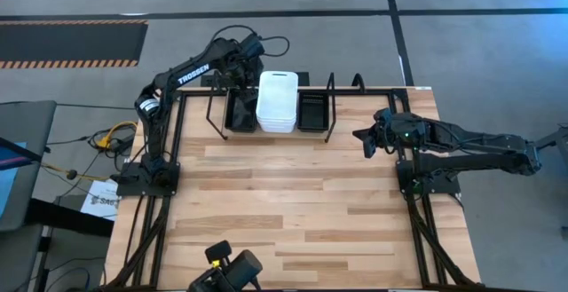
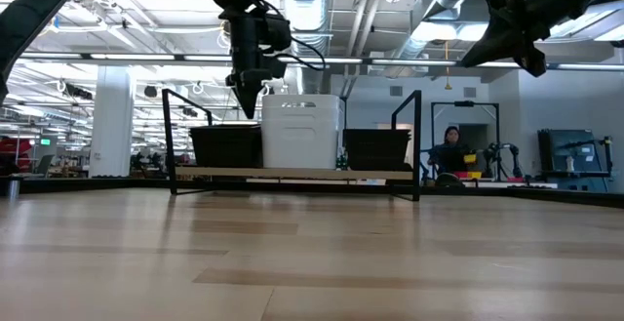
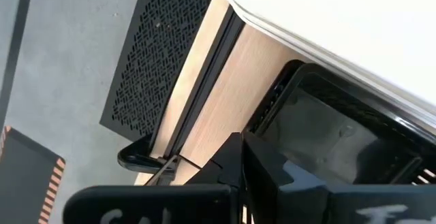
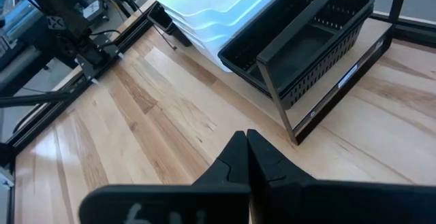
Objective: Stack baskets on shelf by color
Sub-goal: Stack the black bin on top of the left black bin on the shelf
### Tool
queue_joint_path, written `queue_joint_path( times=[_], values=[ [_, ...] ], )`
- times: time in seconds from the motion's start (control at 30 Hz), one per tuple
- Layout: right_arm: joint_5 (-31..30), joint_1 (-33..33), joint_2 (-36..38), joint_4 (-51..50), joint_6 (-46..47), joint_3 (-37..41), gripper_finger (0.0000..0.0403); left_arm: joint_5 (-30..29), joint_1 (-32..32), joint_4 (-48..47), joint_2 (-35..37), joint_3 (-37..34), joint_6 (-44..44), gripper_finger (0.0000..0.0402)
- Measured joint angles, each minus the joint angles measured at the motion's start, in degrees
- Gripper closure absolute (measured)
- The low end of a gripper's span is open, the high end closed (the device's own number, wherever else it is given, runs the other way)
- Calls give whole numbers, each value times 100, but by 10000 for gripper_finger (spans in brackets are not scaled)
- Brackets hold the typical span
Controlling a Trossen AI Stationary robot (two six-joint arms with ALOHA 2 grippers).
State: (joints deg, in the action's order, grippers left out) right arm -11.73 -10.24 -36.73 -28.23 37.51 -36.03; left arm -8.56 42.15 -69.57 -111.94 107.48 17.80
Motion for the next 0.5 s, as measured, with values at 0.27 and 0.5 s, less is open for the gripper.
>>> queue_joint_path(
  times=[0.27,0.5],
  values=[
    [-23,-1,0,23,19,0,400,83,-20,-67,0,0,-7,401],
    [-37,-2,0,39,108,0,400,73,-21,-172,-2,0,-2,401]
  ],
)
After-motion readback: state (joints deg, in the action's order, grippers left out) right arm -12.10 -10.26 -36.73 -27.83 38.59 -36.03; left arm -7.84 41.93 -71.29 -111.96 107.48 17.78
